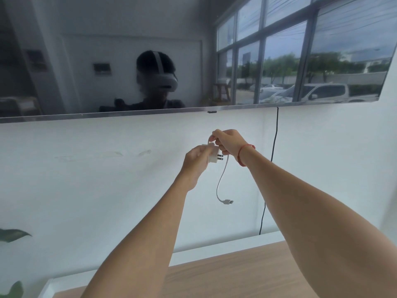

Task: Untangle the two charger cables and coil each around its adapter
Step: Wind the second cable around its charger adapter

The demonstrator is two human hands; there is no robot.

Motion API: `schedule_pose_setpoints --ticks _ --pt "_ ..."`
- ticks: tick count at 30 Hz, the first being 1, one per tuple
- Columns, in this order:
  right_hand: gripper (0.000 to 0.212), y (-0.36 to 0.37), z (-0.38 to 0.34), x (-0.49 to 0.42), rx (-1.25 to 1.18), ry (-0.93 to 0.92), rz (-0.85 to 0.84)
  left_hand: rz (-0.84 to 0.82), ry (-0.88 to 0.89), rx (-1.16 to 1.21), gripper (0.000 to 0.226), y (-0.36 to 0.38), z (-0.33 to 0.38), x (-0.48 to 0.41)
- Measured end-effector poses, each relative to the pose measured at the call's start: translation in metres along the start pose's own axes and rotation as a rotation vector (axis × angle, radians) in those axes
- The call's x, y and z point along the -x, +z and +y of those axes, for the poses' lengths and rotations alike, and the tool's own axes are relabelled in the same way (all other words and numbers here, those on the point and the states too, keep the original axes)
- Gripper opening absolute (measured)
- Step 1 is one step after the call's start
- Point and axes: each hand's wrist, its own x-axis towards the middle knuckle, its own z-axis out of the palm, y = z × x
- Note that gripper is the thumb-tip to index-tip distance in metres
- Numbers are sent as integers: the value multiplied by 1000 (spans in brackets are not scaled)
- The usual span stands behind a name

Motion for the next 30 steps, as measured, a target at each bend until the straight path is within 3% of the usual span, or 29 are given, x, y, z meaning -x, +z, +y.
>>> schedule_pose_setpoints --ticks 6,9,13,16,19,23,30 --pt "35 -10 15 -4 47 -79 131 23 23 35 20 -1 3 2" --pt "42 -8 26 -4 -147 1 186 7 9 151 23 0 13 5" --pt "28 8 33 -1 -572 158 187 2 16 230 9 8 24 7" --pt "24 20 40 1 -664 220 197 38 3 176 10 9 20 7" --pt "24 32 48 5 -592 246 150 67 -1 181 13 11 13 6" --pt "29 44 51 11 -227 258 -12 182 24 166 21 11 10 2" --pt "26 33 33 7 161 187 -234 308 43 177 18 -11 0 -4"
